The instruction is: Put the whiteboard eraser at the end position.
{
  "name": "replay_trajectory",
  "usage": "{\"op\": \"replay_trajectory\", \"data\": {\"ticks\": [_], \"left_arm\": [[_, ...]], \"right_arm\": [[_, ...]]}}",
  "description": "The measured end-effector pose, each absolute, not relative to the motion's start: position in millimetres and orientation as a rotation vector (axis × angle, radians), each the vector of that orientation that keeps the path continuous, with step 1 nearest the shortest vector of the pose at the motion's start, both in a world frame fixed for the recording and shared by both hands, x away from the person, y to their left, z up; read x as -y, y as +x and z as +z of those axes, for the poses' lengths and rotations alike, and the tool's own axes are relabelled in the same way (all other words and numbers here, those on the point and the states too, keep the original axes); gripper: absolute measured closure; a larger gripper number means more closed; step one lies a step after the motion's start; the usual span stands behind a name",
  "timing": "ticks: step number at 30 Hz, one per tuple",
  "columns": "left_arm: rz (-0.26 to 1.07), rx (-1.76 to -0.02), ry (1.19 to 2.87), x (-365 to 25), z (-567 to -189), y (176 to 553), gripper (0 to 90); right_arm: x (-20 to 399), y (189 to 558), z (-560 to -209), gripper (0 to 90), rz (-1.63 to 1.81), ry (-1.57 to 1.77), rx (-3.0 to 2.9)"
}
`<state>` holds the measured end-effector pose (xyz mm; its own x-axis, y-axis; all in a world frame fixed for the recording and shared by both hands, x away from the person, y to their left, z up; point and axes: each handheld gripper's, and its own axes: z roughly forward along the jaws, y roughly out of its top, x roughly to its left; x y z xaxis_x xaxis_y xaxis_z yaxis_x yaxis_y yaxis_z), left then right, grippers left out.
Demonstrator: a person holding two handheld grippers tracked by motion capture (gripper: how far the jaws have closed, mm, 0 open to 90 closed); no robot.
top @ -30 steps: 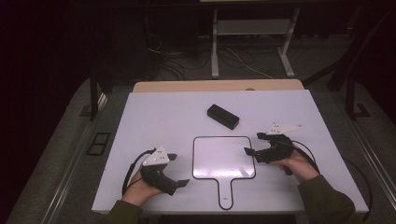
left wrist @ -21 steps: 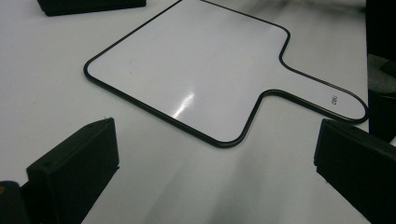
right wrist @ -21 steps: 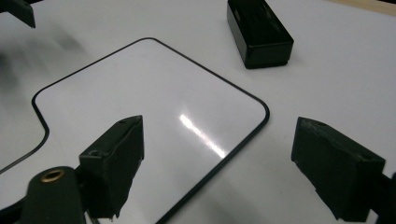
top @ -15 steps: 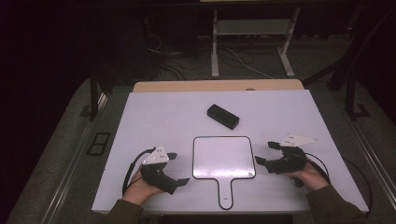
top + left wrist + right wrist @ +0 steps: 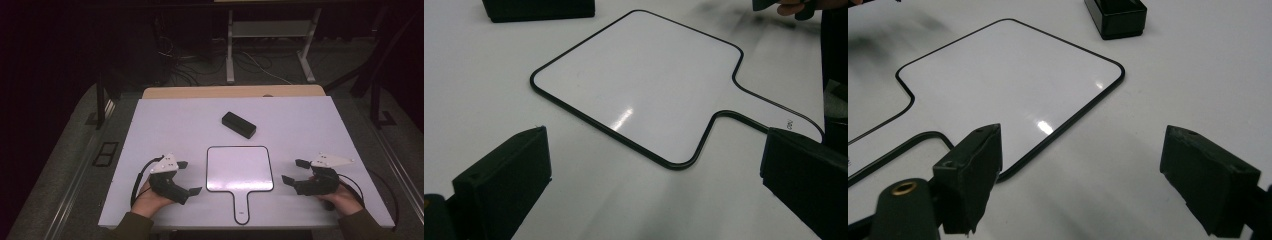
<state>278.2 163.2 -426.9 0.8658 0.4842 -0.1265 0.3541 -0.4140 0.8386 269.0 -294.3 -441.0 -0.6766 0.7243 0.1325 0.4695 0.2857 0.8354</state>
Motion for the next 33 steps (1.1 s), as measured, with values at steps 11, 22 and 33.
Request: {"op": "replay_trajectory", "data": {"ticks": [11,22,33], "left_arm": [[0.162,-0.614,2.043,-164.0,-427.8,278.4,0.0],[0.159,-0.616,2.048,-164.8,-429.8,277.9,0.0],[0.164,-0.616,2.050,-164.8,-429.4,277.2,0.0]], "right_arm": [[302.5,254.8,-441.3,15.8,1.356,1.090,-2.270],[303.9,253.3,-444.2,15.8,1.344,1.082,-2.286],[302.1,252.6,-444.4,15.8,1.337,1.069,-2.299]]}}
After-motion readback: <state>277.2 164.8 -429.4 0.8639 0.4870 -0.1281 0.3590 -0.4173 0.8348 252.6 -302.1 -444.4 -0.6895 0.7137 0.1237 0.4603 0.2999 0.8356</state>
